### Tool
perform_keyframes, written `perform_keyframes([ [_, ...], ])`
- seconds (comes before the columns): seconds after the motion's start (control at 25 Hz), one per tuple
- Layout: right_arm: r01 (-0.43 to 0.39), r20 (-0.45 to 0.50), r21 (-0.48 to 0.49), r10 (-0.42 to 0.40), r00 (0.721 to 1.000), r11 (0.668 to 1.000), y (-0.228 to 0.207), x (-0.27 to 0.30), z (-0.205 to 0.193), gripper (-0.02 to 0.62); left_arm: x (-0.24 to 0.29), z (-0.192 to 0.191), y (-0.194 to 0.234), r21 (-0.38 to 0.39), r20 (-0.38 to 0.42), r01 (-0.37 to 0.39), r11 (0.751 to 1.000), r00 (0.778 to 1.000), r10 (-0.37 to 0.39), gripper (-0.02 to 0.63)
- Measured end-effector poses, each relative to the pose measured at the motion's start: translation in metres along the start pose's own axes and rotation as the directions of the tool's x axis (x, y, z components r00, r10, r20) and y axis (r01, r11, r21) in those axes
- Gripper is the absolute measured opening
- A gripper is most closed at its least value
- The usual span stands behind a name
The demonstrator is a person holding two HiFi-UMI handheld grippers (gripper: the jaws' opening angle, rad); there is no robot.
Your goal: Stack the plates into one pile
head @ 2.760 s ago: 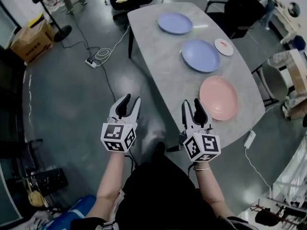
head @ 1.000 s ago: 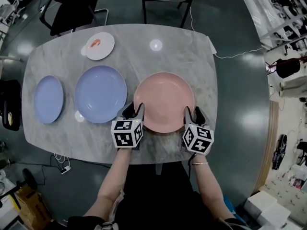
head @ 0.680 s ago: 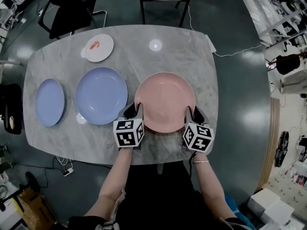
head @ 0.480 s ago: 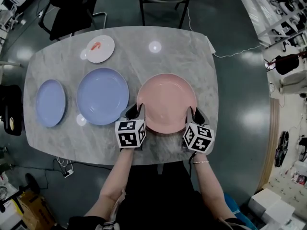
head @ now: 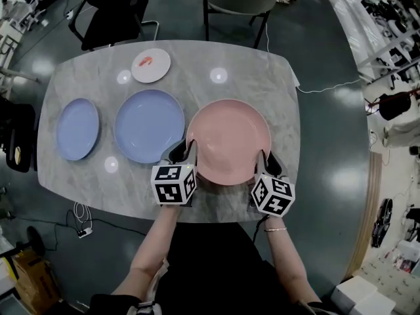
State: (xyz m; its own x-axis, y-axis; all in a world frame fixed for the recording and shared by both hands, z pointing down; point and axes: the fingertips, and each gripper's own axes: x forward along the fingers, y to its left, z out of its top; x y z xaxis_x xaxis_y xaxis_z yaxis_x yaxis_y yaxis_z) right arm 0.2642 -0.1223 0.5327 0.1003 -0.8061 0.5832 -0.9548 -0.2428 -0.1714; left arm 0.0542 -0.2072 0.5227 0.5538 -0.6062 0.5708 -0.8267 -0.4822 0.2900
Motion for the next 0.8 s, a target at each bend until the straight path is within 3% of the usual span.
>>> perform_keyframes([
  [0.2, -0.108, 0.011, -0.024, 0.108, 0.994, 0.994, 0.020, 0.005, 0.020, 0.067, -0.019, 0.014, 0.011, -0.033, 0.048, -0.071, 0.997, 0.996, 0.073, 0.064],
  [0.52, -0.271, -0.004, -0.080, 0.271, 0.962, 0.959, 0.131, 0.010, 0.030, 0.077, -0.084, 0.041, 0.102, -0.099, 0.122, -0.193, 0.976, 0.971, 0.205, 0.048],
  [0.64, -0.288, -0.012, -0.106, 0.289, 0.957, 0.952, 0.173, 0.016, 0.029, 0.084, -0.100, 0.048, 0.141, -0.113, 0.135, -0.222, 0.968, 0.962, 0.237, 0.041],
  [0.8, -0.266, -0.016, -0.104, 0.266, 0.964, 0.958, 0.225, 0.029, 0.023, 0.084, -0.109, 0.049, 0.195, -0.110, 0.107, -0.219, 0.969, 0.967, 0.231, 0.041],
])
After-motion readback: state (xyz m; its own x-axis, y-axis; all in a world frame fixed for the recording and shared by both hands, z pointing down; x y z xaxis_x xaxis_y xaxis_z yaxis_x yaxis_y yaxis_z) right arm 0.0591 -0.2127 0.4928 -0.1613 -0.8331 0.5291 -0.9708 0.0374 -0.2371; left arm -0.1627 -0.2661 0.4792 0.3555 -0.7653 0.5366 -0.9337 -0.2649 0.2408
